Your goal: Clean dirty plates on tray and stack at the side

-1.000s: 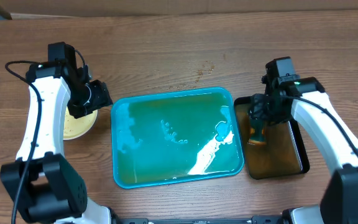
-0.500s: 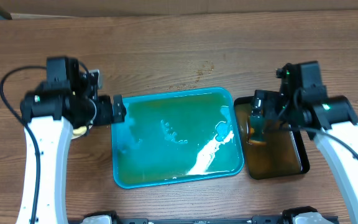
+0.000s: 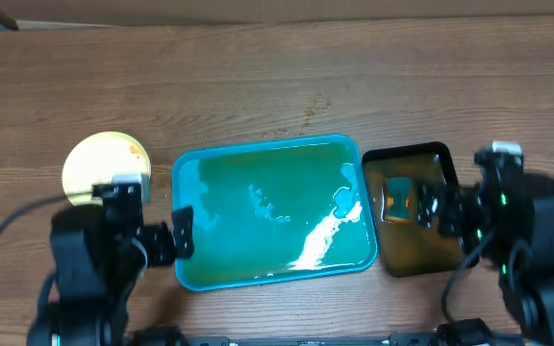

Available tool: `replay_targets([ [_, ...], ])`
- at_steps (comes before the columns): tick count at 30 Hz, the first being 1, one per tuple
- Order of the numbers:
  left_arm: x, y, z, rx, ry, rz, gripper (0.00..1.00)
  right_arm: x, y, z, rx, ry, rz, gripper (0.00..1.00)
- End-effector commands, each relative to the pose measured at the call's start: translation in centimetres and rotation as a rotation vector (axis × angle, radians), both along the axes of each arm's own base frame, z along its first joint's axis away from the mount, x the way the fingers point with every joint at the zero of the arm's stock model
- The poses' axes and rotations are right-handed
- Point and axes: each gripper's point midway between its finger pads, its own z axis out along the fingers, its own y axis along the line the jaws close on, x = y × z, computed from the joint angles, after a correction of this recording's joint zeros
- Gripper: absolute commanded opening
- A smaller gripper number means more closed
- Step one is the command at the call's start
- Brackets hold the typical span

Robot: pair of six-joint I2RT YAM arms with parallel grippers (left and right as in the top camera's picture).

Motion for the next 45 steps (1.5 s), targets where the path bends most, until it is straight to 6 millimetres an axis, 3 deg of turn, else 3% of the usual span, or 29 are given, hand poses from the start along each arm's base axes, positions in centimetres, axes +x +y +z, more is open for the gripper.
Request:
replay_targets([
  [1, -0.8, -0.3, 0.2, -0.023, -0.037, 0.006, 1.00, -1.4, -0.7, -0.1, -0.011, -0.039, -0.022, 1.00],
  [5, -1.1, -0.3, 0.4, -0.026, -0.047, 0.011, 1.00, -2.3, -0.8, -0.1, -0.010, -0.038, -0.021, 1.00],
  [32, -1.3, -0.3, 0.1, -0.027, -0.033, 0.011, 1.00, -2.7, -1.4, 0.0, -0.026, -0.044, -0.040, 1.00],
  [41, -1.3, -0.3, 0.1, -0.027, -0.033, 0.011, 1.00, -4.0, -3.1, 3.1, -0.050, -0.244, -0.098, 1.00],
  [45, -1.3, -0.3, 0.1, -0.027, -0.033, 0.011, 1.00, -4.2, -3.5, 3.5, -0.049, -0.376, -0.110, 1.00],
])
